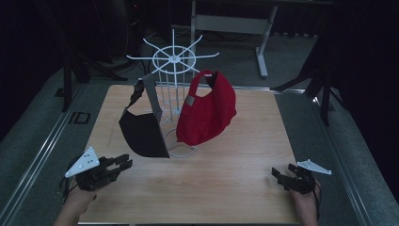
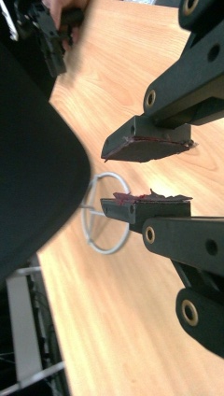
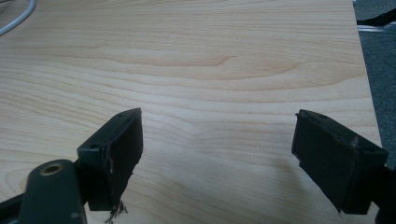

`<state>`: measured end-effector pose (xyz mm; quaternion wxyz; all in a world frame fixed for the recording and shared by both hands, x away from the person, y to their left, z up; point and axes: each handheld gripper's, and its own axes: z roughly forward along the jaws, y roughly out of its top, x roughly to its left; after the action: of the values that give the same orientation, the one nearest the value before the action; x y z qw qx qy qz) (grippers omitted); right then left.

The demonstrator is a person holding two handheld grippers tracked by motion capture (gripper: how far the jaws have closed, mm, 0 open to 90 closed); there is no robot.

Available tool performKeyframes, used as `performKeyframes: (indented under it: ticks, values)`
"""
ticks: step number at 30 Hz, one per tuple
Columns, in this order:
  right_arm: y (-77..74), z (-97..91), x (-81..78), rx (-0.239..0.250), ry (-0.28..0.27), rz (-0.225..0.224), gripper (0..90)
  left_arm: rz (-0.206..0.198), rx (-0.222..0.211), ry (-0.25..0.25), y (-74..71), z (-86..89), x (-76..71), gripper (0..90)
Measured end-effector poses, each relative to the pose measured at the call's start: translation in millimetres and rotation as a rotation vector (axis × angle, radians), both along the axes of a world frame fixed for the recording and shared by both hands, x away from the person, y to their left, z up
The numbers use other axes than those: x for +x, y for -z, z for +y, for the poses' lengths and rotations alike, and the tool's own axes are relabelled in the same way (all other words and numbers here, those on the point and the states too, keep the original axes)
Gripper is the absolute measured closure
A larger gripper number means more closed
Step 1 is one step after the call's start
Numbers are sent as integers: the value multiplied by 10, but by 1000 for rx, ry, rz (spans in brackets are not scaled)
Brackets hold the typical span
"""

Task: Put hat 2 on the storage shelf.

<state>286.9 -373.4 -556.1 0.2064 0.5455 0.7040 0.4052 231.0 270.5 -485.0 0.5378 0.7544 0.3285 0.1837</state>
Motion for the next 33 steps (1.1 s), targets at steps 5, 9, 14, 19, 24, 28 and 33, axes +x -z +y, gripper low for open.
performKeyframes:
  ticks: [5, 9, 14, 19, 24, 28, 33]
  values:
    - [0, 1, 0, -1, 0, 0, 164, 37, -6, -24, 193, 24, -14, 710]
    - [3, 1, 1, -1, 0, 1, 164, 62, -4, -46, 313, 32, -30, 710]
    - [3, 1, -1, -3, -1, 1, 164, 74, -5, -78, 417, 58, -59, 709]
    - [5, 0, -3, -3, 0, 0, 164, 91, -15, -117, 514, 112, -100, 708]
    - [7, 2, -1, -7, 0, 0, 164, 89, 6, -141, 552, 130, -131, 697]
    - [6, 3, -4, -10, -2, -3, 164, 85, 6, -171, 577, 149, -152, 695]
    - [7, 0, -1, -10, -3, -4, 164, 74, -2, -259, 582, 189, -169, 686]
